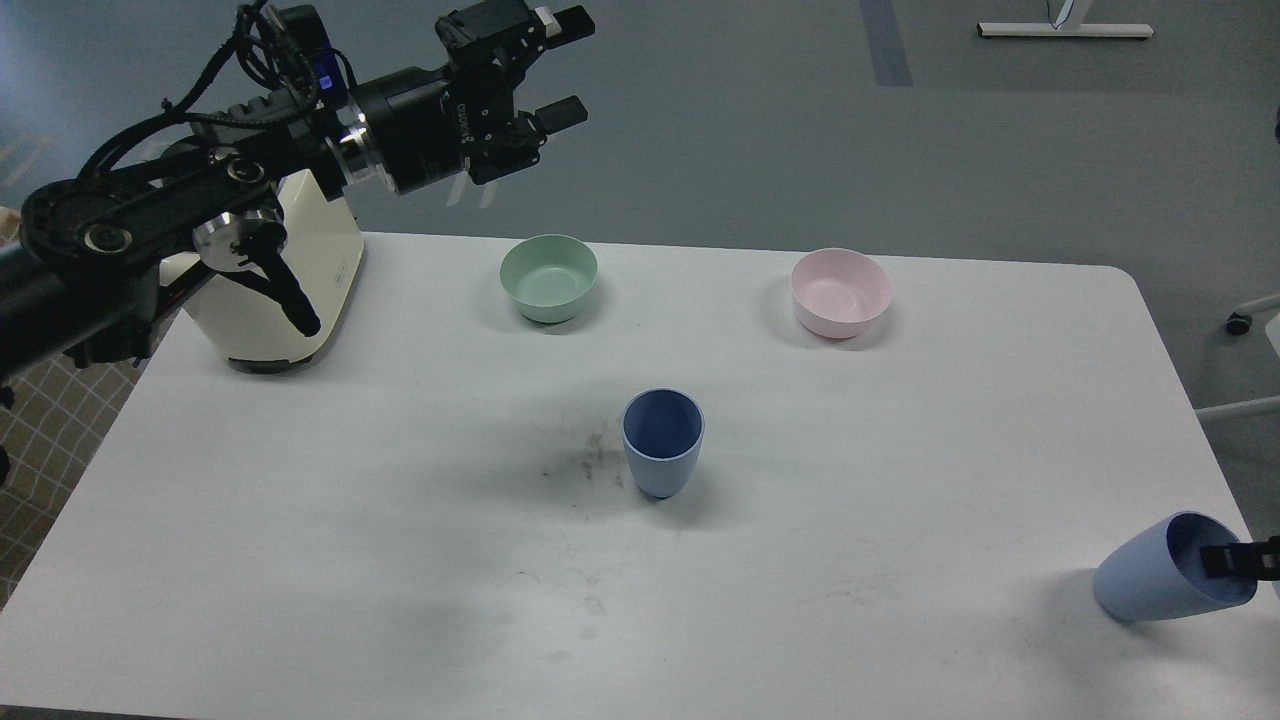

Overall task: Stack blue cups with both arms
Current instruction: 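Grasp the other blue cup with the right gripper, then lift the cup with the right gripper and move it above the centered cup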

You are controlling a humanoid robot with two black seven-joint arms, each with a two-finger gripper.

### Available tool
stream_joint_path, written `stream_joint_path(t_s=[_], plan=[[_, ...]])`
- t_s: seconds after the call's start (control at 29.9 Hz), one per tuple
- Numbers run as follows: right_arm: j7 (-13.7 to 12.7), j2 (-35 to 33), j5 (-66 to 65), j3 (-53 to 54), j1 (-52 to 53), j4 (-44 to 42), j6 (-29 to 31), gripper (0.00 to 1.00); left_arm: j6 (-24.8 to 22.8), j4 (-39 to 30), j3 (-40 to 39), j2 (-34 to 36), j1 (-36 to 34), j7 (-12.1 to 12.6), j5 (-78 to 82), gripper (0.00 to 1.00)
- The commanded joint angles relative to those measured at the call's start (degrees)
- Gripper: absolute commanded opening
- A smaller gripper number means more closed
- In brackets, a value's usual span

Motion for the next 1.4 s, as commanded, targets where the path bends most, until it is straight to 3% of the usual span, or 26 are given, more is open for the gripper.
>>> stream_joint_path(t_s=[0.0,0.27,0.43,0.57,0.77,1.07,1.37], plan=[[0.0,-0.3,0.1,2.3,0.2,0.5,0.6,0.0,0.0,-0.2,-0.2,0.0,0.0,0.0,0.0,0.94],[0.0,1.2,-0.6,9.2,7.4,0.6,2.9,0.0,0.0,-0.2,-0.2,0.0,-0.1,0.0,0.0,0.94],[0.0,9.2,-0.6,9.0,15.7,-3.0,2.9,0.0,0.0,-0.2,-0.2,0.4,-0.1,0.0,0.0,0.94],[0.0,19.7,-0.5,8.9,22.5,-6.9,2.9,0.0,0.0,-0.2,-0.2,1.1,-0.1,0.0,0.0,0.94],[0.0,31.3,0.2,3.2,31.1,-6.2,2.9,0.0,0.0,0.1,-0.2,1.6,-0.1,0.0,0.1,0.94],[0.0,44.9,0.4,-1.7,35.6,-3.1,2.9,0.0,0.0,0.3,-0.2,1.8,-0.1,0.0,0.1,0.94],[0.0,55.2,2.5,-2.8,36.0,-6.2,2.9,0.0,0.0,0.3,-0.2,1.9,0.0,0.0,0.0,0.94]])
